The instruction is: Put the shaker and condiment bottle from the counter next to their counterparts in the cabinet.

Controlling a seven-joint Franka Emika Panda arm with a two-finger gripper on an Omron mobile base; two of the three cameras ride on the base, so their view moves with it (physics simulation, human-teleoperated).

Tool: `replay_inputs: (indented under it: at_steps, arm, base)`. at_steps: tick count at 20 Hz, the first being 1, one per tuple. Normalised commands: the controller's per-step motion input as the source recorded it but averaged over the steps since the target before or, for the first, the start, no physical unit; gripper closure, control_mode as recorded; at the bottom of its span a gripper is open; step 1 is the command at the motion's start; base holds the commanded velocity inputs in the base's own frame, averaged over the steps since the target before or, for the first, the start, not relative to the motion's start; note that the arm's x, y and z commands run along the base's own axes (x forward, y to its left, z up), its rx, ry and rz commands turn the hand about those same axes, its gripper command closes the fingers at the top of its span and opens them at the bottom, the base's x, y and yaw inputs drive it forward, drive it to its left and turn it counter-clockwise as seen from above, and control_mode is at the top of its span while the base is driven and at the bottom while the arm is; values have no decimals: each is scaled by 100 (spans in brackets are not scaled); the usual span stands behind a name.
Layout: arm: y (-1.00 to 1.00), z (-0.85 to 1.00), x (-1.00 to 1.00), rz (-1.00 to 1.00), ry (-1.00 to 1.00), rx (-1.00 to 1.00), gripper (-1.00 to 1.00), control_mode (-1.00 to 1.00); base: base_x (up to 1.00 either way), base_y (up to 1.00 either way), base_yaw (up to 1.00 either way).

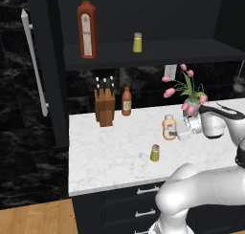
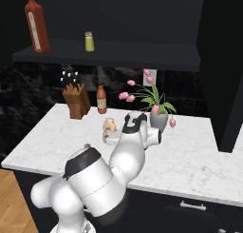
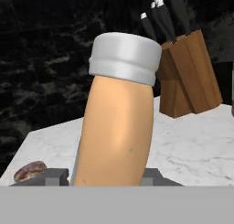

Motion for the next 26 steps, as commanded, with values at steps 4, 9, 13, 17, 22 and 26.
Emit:
replay_inputs:
  at_steps: [4,9,13,17,22,26]
  arm:
    - [1,87,-9,-15,-10,0,100,-100]
    - [6,89,-19,-20,-1,0,100,-100]
    - [17,89,-13,-21,0,0,100,-100]
    - [32,82,-23,-16,0,0,100,-100]
    - [38,81,-29,-13,0,0,100,-100]
    - [34,96,-48,-8,0,0,100,-100]
  base:
    - [0,0,0]
    - [0,0,0]
    - [0,0,0]
    - [0,0,0]
    - [0,0,0]
    - [0,0,0]
